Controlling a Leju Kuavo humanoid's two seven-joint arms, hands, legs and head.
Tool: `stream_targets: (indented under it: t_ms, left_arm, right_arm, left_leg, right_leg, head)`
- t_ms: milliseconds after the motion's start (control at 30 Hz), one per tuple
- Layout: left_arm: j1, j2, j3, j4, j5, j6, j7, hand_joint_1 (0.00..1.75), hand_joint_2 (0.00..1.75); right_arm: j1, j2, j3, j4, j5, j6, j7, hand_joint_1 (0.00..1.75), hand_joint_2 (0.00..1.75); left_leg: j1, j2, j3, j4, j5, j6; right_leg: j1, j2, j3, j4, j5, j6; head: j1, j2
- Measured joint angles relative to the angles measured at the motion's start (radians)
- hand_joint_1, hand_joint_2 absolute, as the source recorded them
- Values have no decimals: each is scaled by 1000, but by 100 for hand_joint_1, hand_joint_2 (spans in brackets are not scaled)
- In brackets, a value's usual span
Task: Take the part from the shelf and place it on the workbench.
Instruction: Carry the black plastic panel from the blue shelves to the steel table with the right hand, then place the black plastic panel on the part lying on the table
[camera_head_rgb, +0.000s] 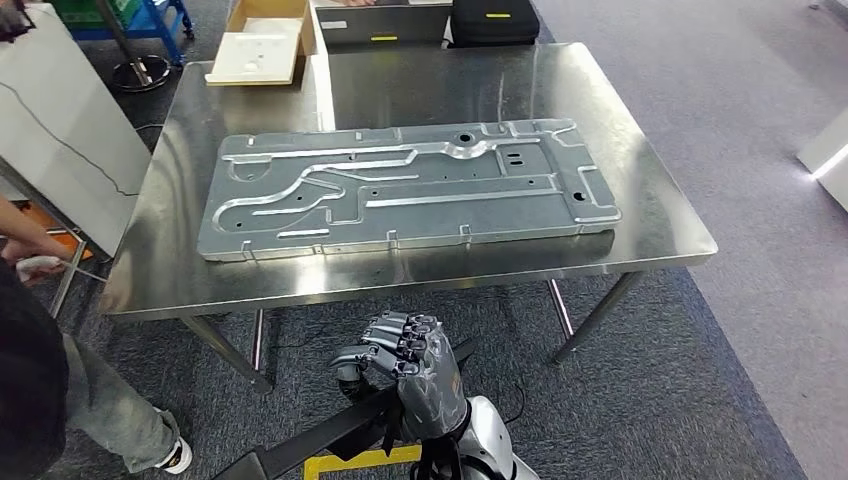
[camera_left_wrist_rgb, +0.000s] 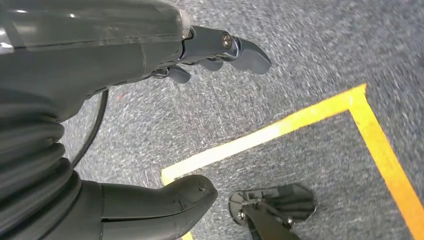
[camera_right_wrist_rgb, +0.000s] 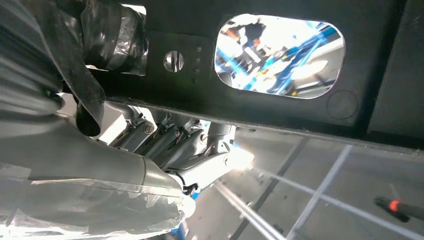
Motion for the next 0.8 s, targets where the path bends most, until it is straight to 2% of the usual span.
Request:
stream_targets:
  t_ms: [33, 67, 133, 167, 233, 267, 300, 333, 367, 400, 433, 467, 533, 567, 667, 700, 733, 800]
  left_arm:
    - [-1, -2, 0, 0, -1, 0, 0, 0, 175]
    - [-2, -3, 0, 0, -1, 1, 0, 0, 175]
    - [-1, -4, 0, 0, -1, 2, -1, 0, 175]
    - [1, -4, 0, 0, -1, 2, -1, 0, 175]
    - [3, -4, 0, 0, -1, 2, -1, 0, 175]
    - [2, -4, 0, 0, -1, 2, -2, 0, 175]
    - [0, -4, 0, 0, -1, 2, -3, 0, 175]
    - [-1, -4, 0, 0, -1, 2, -4, 0, 175]
    - [-1, -4, 0, 0, -1, 2, -5, 0, 175]
    - [0, -4, 0, 0, -1, 2, -5, 0, 175]
    - [1, -4, 0, 0, -1, 2, -6, 0, 175]
    - [2, -3, 0, 0, -1, 2, -7, 0, 175]
    - [1, -3, 0, 0, 0, 2, -9, 0, 175]
    - [1, -3, 0, 0, 1, 2, -10, 0, 175]
    - [5, -3, 1, 0, 2, 1, -13, 0, 175]
    - [6, -4, 1, 0, 2, 1, -14, 0, 175]
    - [7, -4, 2, 0, 2, 1, -14, 0, 175]
    - [7, -4, 2, 0, 2, 0, -15, 0, 175]
  right_arm:
    - [0, 0, 0, 0, 0, 0, 0, 175, 175]
    - [-1, 0, 0, 0, 0, 0, 0, 175, 175]
    - [-1, 0, 0, 0, 0, -1, 1, 175, 175]
    - [-1, 1, 0, 0, 0, -1, 1, 175, 175]
    - [-1, 2, 0, 0, -5, 6, 2, 175, 175]
    - [-1, 2, 0, 0, -10, 14, 4, 175, 175]
    - [0, 2, 0, 0, -16, 22, 6, 175, 175]
    - [1, 2, 0, 0, -22, 29, 8, 175, 175]
    - [2, 2, 0, 1, -27, 32, 10, 175, 175]
    - [3, 1, 0, 1, -30, 33, 11, 175, 175]
    - [3, 1, 0, 1, -34, 32, 12, 175, 175]
    - [4, 1, 0, 1, -37, 30, 13, 175, 175]
    - [7, -1, -4, 0, -41, 21, 13, 175, 175]
    - [10, -2, -8, -1, -42, 14, 14, 175, 175]
    - [35, -16, -40, -15, -42, -17, 15, 175, 175]
    - [45, -23, -57, -23, -41, -26, 15, 175, 175]
    - [55, -31, -75, -31, -41, -33, 15, 175, 175]
    - [74, -45, -111, -42, -39, -42, 14, 175, 175]
  left_leg:
    - [1, -12, -3, 0, 3, -5]
    - [4, -24, -6, -1, 6, -11]
    - [7, -45, -11, -8, 14, -27]
    - [7, -37, -13, -8, 13, -33]
    - [1, 19, -32, 32, -17, -39]
    - [1, 57, -55, 84, -50, -41]
    - [2, 79, -85, 150, -87, -45]
    - [3, 88, -112, 213, -115, -49]
    - [5, 91, -127, 254, -127, -53]
    - [6, 92, -122, 257, -121, -56]
    - [7, 93, -95, 218, -98, -58]
    - [8, 96, -53, 150, -68, -58]
    - [5, 99, 19, 32, -36, -49]
    - [3, 100, 34, 5, -33, -42]
    - [1, 97, 34, -3, -32, -20]
    - [2, 97, 34, -6, -29, -12]
    - [3, 97, 34, -9, -26, -5]
    - [3, 97, 32, -12, -23, 4]
  right_leg:
    - [1, 22, 21, -50, 18, -6]
    - [2, 38, 31, -75, 23, -11]
    - [4, 26, 34, -86, 26, -16]
    - [2, 15, 38, -95, 31, -18]
    - [-3, -9, 46, -115, 43, -26]
    - [-3, -21, 47, -119, 46, -28]
    - [-2, -33, 45, -119, 47, -30]
    - [-1, -45, 41, -117, 47, -30]
    - [-1, -55, 38, -113, 46, -30]
    - [-1, -62, 35, -110, 45, -29]
    - [-1, -67, 33, -105, 43, -27]
    - [-1, -71, 32, -100, 40, -24]
    - [2, -75, 29, -89, 33, -14]
    - [3, -76, 28, -85, 31, -9]
    - [3, -76, 27, -83, 30, 6]
    - [2, -74, 23, -73, 20, 12]
    - [0, -70, 11, -45, 0, 17]
    - [-3, -61, -43, 71, -66, 25]
  head:
    - [1, 0]
    - [1, 0]
    - [2, 0]
    - [2, 0]
    - [1, 0]
    - [1, 0]
    - [0, 0]
    - [0, 0]
    - [0, 0]
    - [0, 0]
    - [0, 0]
    - [0, 0]
    - [0, 0]
    - [0, 0]
    - [0, 0]
    - [0, 0]
    - [0, 0]
    - [1, 0]
